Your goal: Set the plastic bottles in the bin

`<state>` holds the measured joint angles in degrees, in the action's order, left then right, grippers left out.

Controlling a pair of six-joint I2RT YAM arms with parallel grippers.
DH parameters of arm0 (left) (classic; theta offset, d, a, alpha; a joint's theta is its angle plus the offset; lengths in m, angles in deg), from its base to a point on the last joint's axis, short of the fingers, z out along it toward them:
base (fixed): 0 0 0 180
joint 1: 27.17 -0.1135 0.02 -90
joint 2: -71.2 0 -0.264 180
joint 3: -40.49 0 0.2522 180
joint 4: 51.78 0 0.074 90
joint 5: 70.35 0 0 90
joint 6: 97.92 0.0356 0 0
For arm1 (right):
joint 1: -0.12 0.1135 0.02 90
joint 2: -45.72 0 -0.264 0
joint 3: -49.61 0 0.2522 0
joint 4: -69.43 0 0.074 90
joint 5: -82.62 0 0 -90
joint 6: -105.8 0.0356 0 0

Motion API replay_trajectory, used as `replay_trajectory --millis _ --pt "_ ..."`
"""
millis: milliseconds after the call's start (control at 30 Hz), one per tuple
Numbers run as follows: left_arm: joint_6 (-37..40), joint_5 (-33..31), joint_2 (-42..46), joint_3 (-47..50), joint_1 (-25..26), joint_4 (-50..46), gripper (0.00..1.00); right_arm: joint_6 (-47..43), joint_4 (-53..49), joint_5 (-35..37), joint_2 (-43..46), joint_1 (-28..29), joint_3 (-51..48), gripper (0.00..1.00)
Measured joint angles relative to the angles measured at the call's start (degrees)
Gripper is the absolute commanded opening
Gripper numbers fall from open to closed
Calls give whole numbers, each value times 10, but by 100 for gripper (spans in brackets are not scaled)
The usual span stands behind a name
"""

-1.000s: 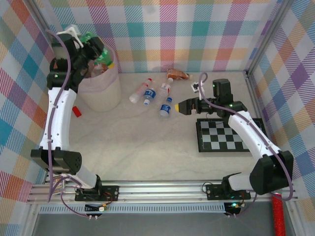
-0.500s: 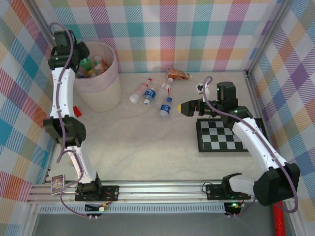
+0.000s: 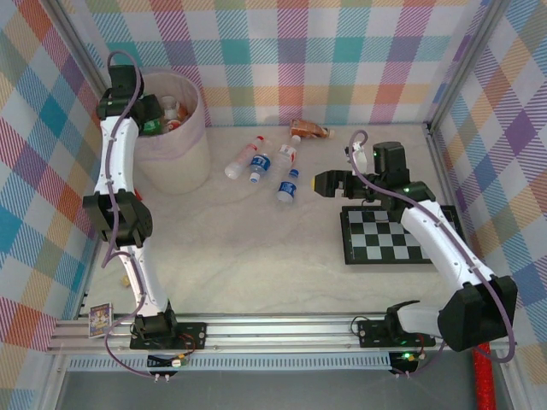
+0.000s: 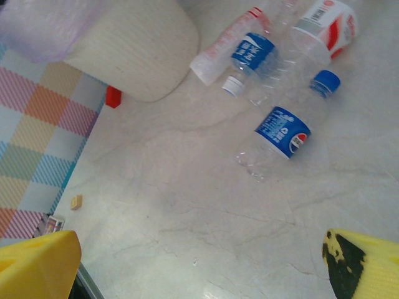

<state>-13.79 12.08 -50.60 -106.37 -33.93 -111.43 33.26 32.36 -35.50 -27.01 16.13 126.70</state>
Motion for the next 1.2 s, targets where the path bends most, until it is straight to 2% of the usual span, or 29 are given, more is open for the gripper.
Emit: replay_trajectory --millis 200,400,667,867,1200 --pt "14 10 0 3 10 -8 90 35 -8 36 -8 0 11 99" --pt "24 15 0 0 21 -17 99 87 -20 98 -32 0 50 99" --pt "45 28 33 -29 22 -47 100 198 -42 191 -130 -12 125 99" --pt "59 26 106 -28 22 -51 100 332 -49 232 -256 -34 220 99" --pt "53 41 289 129 30 -19 100 479 -46 240 -515 -41 451 99"
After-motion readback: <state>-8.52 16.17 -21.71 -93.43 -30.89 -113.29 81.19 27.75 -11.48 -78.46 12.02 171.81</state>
